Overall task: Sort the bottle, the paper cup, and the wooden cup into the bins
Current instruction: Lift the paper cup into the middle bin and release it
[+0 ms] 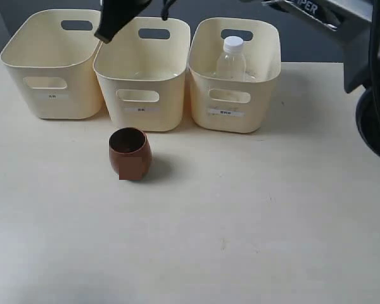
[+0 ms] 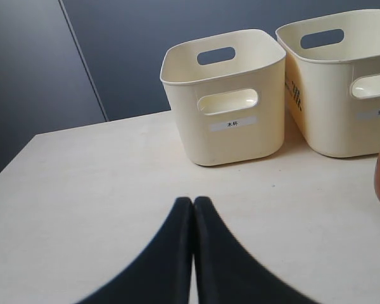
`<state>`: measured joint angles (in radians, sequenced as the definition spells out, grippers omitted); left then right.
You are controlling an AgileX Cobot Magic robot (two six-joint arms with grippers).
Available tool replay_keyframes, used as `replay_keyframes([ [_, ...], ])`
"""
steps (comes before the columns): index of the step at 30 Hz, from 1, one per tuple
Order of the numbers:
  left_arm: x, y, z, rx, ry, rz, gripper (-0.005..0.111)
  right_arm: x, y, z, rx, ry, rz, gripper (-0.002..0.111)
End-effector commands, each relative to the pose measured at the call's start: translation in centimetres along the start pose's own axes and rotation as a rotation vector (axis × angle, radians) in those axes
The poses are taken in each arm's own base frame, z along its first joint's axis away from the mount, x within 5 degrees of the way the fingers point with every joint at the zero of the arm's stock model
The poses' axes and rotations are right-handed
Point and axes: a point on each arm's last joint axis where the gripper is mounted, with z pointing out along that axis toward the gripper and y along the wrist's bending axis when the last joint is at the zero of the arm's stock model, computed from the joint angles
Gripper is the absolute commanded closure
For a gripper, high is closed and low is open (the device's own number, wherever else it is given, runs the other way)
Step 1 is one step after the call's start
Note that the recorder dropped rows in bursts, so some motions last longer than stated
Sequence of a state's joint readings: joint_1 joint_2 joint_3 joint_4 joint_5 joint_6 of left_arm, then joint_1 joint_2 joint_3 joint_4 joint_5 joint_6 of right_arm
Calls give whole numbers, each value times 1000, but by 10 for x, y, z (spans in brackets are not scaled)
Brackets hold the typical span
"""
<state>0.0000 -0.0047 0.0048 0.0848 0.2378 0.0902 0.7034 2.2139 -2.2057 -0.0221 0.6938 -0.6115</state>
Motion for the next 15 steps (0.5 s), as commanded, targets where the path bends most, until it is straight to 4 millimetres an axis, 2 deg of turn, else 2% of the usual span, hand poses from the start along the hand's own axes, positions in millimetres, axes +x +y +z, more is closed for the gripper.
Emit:
replay_keyframes([
  [1,-2,0,0,4,-6,-5,107,24,-1,26,-32,52,61,109],
  [9,-2,0,0,4,-6,-5,107,64,26,81,-92,152,51,109],
  [15,-2,0,0,4,-6,-5,107,76,35,100,-95,156,48,109],
])
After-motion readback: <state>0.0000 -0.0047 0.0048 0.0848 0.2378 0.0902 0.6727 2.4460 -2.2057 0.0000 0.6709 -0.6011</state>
